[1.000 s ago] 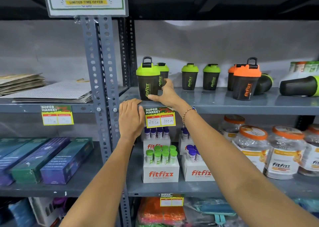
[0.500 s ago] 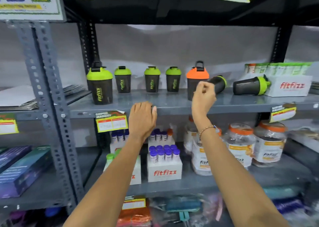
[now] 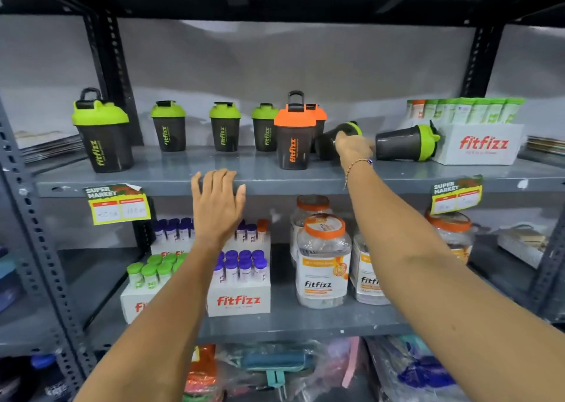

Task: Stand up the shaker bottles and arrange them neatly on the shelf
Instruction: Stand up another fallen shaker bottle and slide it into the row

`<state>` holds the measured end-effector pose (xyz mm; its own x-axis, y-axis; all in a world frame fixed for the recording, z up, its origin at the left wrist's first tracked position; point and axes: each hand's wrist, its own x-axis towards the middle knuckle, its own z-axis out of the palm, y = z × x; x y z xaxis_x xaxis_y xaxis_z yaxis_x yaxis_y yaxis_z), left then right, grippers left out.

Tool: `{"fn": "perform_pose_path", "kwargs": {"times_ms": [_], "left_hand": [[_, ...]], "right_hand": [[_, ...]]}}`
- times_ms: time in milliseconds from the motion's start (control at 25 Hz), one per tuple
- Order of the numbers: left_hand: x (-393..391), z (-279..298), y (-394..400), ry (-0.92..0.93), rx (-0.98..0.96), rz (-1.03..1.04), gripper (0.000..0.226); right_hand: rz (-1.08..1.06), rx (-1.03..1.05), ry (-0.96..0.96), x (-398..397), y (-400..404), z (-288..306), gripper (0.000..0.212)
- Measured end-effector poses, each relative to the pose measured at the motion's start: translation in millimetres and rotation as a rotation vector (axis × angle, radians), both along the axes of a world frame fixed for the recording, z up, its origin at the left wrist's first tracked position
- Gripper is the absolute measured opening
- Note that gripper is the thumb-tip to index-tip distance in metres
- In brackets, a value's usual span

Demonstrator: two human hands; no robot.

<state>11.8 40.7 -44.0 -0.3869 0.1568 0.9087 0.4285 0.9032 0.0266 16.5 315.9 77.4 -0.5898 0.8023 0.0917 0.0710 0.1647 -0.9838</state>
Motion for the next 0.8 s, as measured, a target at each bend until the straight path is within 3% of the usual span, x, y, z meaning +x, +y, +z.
{"fn": "perform_pose_path", "kwargs": {"times_ms": [280, 400, 560, 640, 800], "left_hand": [[-11, -4, 3, 0.123, 0.025, 0.024, 0.041], [-16, -6, 4, 0.168, 0.031, 0.015, 0.041], [-17, -7, 3, 0.170, 0.031, 0.031, 0.041], [-15, -7, 3, 0.151, 0.023, 0.029, 0.042], [-9, -2, 0, 0.093, 0.016, 0.019, 0.043]], "right_hand": [[0.107, -0.141, -0.091, -34, 17, 20, 0.120], [0.138, -0.199, 0.002, -45, 22, 19, 0.104], [0.118, -0.105, -0.076, -41, 21, 19, 0.095], [0.163, -0.012, -0.031, -31, 26, 14, 0.079], [0.247, -0.128, 0.157, 11, 24, 0, 0.066]]}}
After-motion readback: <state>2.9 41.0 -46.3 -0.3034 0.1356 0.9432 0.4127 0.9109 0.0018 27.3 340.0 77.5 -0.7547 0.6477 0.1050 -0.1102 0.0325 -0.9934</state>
